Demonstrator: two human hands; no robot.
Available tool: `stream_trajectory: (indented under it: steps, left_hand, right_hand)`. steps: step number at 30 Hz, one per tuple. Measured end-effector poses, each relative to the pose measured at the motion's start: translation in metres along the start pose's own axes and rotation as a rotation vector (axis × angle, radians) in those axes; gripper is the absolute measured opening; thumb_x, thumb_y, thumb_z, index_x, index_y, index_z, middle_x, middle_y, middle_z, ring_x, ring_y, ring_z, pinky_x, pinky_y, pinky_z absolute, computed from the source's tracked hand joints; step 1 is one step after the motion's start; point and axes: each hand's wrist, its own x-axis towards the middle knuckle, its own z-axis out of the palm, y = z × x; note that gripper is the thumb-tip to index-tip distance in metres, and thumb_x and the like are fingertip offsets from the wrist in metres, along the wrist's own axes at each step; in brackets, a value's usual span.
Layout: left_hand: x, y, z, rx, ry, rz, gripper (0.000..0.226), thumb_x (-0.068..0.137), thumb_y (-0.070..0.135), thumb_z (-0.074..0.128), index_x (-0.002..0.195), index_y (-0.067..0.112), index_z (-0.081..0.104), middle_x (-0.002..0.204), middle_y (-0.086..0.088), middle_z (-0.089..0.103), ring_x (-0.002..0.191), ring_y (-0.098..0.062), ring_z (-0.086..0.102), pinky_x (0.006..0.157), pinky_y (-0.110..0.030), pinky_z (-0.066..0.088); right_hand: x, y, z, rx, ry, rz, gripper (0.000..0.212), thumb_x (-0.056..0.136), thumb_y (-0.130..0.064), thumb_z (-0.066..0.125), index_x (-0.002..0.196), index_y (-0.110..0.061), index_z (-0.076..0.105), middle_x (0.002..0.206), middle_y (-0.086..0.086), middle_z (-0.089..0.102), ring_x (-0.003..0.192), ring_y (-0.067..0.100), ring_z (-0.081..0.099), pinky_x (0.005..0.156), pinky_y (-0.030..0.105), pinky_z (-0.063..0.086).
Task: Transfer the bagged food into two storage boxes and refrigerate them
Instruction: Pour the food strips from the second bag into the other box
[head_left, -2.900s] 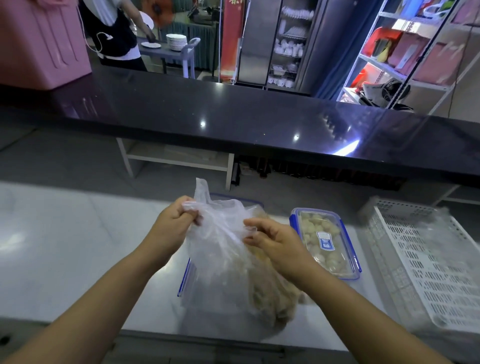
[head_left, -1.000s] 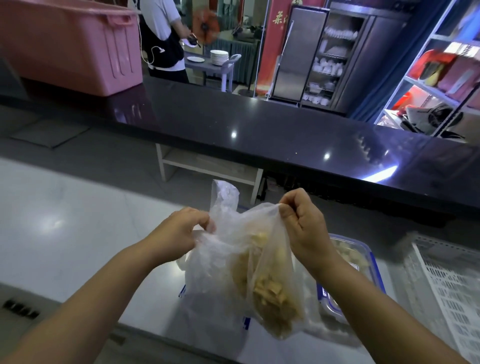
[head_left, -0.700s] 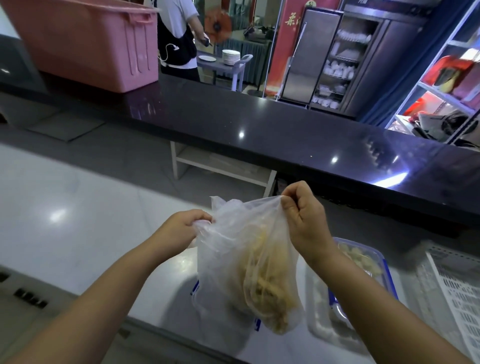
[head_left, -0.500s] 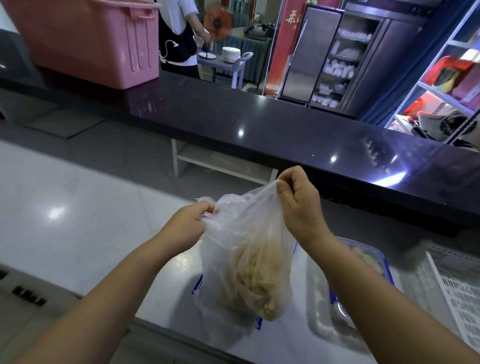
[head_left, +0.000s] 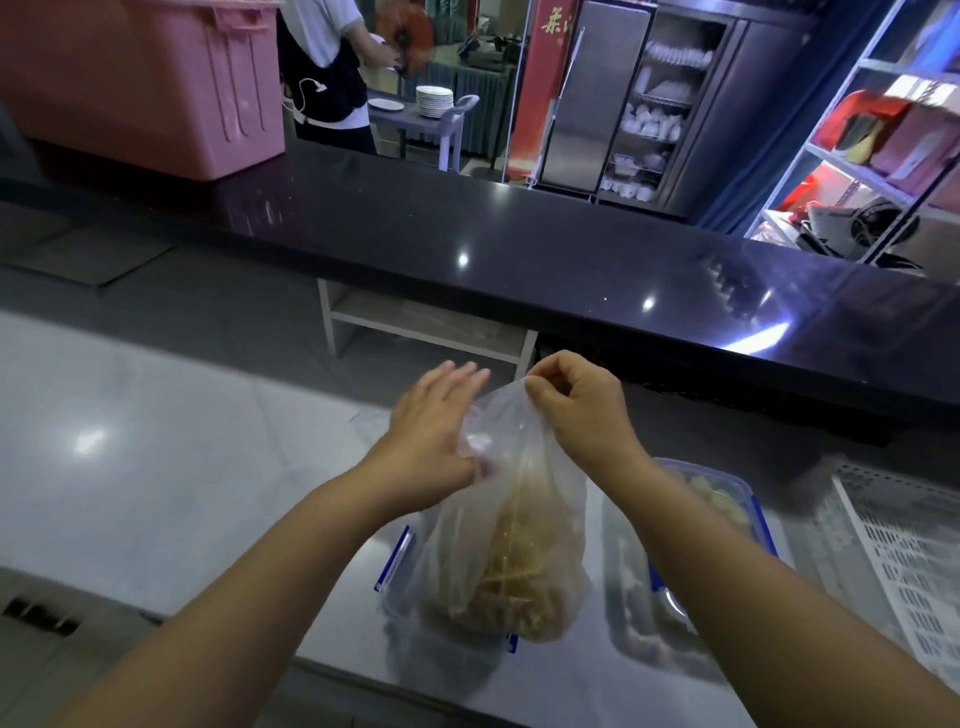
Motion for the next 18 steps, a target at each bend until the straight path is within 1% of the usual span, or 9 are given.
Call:
stream_trajectory:
  steps: [2,4,5,7,11,13,14,16,18]
  left_hand:
    - [0.012,0.008,0.011,-0.124,-0.069,-0.053,0.076,0.076,0.037,0.071,0.14,0.035,0.03,0.148,0.002,0.032,0.134,-0.019,0.028,0.108,-0.04,0.03]
    - [0.02,0.012,0.018,-0.213,-0.041,-0.07,0.025,0.08,0.03,0.068,0.103,0.032,0.057,0.113,-0.004,0.061,0.1,-0.02,0.056,0.084,-0.037,0.051]
    - [0.023,0.01,0.019,-0.23,0.008,-0.086,0.009,0.083,0.025,0.065,0.082,0.032,0.059,0.092,-0.003,0.064,0.084,-0.021,0.059,0.072,-0.039,0.053]
    - [0.025,0.0,0.021,-0.259,0.1,-0.151,0.024,0.084,0.015,0.058,0.064,0.028,0.056,0.071,0.001,0.062,0.074,-0.022,0.057,0.062,-0.036,0.048]
    - [0.024,-0.018,0.021,-0.346,0.205,-0.319,0.018,0.083,0.015,0.054,0.067,0.023,0.058,0.069,0.005,0.062,0.071,-0.019,0.056,0.06,-0.033,0.044]
    - [0.026,-0.022,0.022,-0.368,0.216,-0.388,0.014,0.084,0.018,0.053,0.072,0.021,0.06,0.072,0.002,0.064,0.071,-0.021,0.059,0.062,-0.036,0.048]
    - [0.026,-0.024,0.022,-0.362,0.218,-0.409,0.012,0.083,0.019,0.052,0.074,0.019,0.061,0.074,0.0,0.064,0.072,-0.023,0.06,0.064,-0.038,0.05]
    - [0.027,-0.026,0.021,-0.348,0.221,-0.425,0.012,0.083,0.019,0.051,0.076,0.017,0.061,0.074,-0.001,0.064,0.072,-0.024,0.06,0.065,-0.039,0.051]
    - [0.027,-0.028,0.02,-0.35,0.212,-0.427,0.012,0.083,0.018,0.051,0.075,0.017,0.061,0.072,-0.001,0.064,0.067,-0.022,0.058,0.061,-0.036,0.048]
  right_hand:
    - [-0.001,-0.004,0.0,0.016,-0.047,-0.03,0.014,0.088,-0.017,0.061,0.083,-0.03,0.061,0.078,-0.009,0.062,0.074,0.003,0.06,0.065,0.016,0.05]
    - [-0.005,-0.004,-0.002,0.045,-0.08,-0.026,0.015,0.088,-0.014,0.06,0.085,-0.029,0.062,0.08,-0.01,0.063,0.076,0.001,0.061,0.066,0.013,0.051]
    - [-0.009,-0.002,-0.004,0.058,-0.081,-0.011,0.016,0.089,-0.013,0.06,0.087,-0.029,0.062,0.083,-0.01,0.064,0.078,0.0,0.061,0.068,0.012,0.051]
    - [-0.022,0.006,-0.011,0.065,-0.048,0.031,0.017,0.09,-0.016,0.058,0.093,-0.032,0.06,0.09,-0.009,0.063,0.081,0.001,0.06,0.069,0.014,0.051]
    - [-0.06,0.02,-0.019,0.02,-0.075,0.034,0.017,0.088,-0.022,0.06,0.087,-0.039,0.057,0.088,-0.007,0.06,0.073,-0.004,0.055,0.062,0.009,0.043]
    - [-0.079,0.022,-0.015,0.026,-0.191,0.066,0.011,0.085,-0.036,0.061,0.092,-0.04,0.053,0.088,-0.01,0.058,0.071,-0.005,0.053,0.061,0.009,0.044]
    - [-0.086,0.022,-0.013,0.011,-0.248,0.095,0.019,0.079,-0.048,0.061,0.094,-0.041,0.051,0.089,-0.012,0.057,0.072,-0.004,0.053,0.061,0.012,0.045]
    - [-0.098,0.025,-0.007,-0.146,-0.319,0.097,0.038,0.066,-0.067,0.058,0.096,-0.044,0.048,0.092,-0.018,0.052,0.076,-0.001,0.052,0.061,0.017,0.047]
    - [-0.102,0.025,-0.001,-0.304,-0.324,0.0,0.028,0.069,-0.065,0.055,0.085,-0.043,0.047,0.09,-0.022,0.049,0.076,-0.001,0.051,0.06,0.017,0.046]
